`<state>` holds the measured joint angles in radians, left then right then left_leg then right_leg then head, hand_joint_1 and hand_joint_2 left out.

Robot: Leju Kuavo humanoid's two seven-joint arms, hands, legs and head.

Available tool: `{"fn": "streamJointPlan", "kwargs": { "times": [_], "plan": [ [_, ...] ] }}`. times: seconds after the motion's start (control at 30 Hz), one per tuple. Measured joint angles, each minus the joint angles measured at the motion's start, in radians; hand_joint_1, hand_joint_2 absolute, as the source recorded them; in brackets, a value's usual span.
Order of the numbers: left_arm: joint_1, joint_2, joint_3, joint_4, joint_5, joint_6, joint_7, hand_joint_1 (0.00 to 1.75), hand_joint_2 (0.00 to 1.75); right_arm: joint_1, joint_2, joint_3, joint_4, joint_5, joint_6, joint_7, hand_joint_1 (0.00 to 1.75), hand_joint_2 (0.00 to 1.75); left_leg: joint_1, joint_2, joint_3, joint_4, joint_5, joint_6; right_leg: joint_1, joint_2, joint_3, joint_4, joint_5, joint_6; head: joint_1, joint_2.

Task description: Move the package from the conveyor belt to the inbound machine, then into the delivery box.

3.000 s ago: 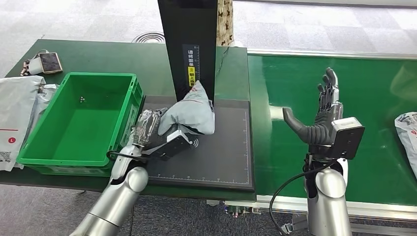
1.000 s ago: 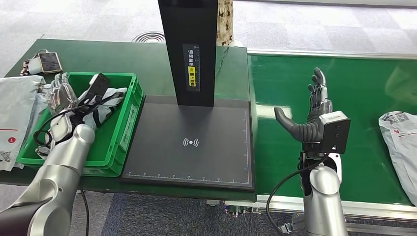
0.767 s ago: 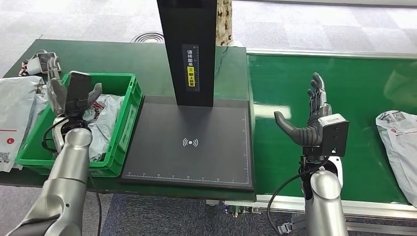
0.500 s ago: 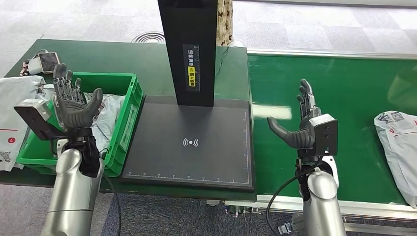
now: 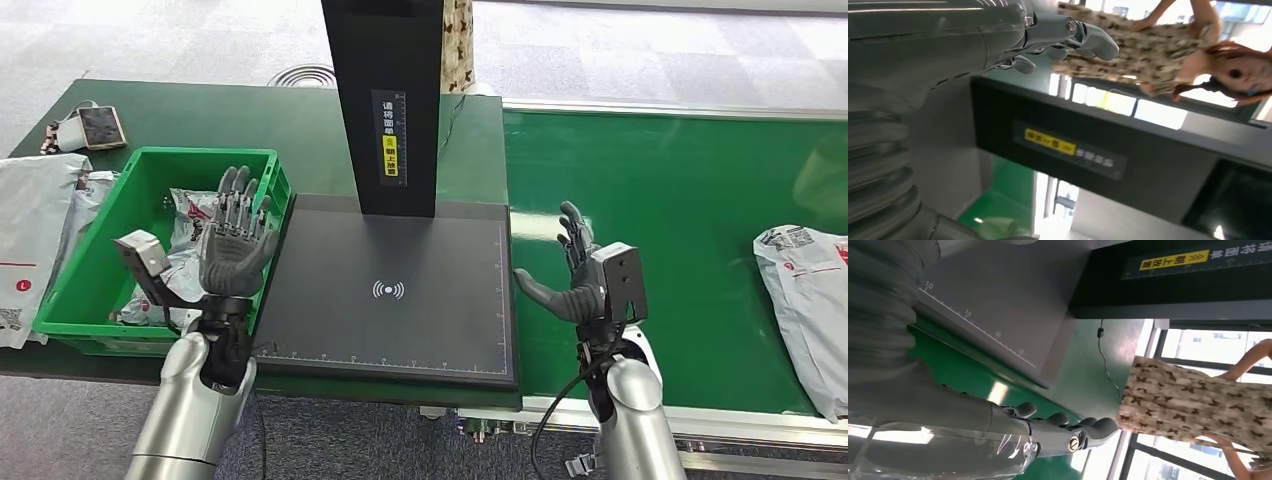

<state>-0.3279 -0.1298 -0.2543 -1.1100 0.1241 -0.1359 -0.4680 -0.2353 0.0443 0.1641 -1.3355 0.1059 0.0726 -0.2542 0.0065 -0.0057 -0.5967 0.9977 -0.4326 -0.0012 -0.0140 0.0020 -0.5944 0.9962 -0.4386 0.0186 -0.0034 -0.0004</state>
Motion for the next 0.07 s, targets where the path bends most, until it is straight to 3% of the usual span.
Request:
{"fn": "streamJointPlan", "kwargs": {
  "times": [0.07],
  "plan": [
    [0.002, -0.004, -0.013, 0.019, 0.0, -0.003, 0.0, 0.0, 1.75, 0.002, 0.0, 0.002, 0.008, 0.004, 0.0, -0.002, 0.0, 1.75, 0.0, 0.0, 0.0, 0.0, 0.0, 0.0, 0.0, 0.0, 0.0, 0.0, 0.0, 0.0, 0.0, 0.0]
  ]
}}
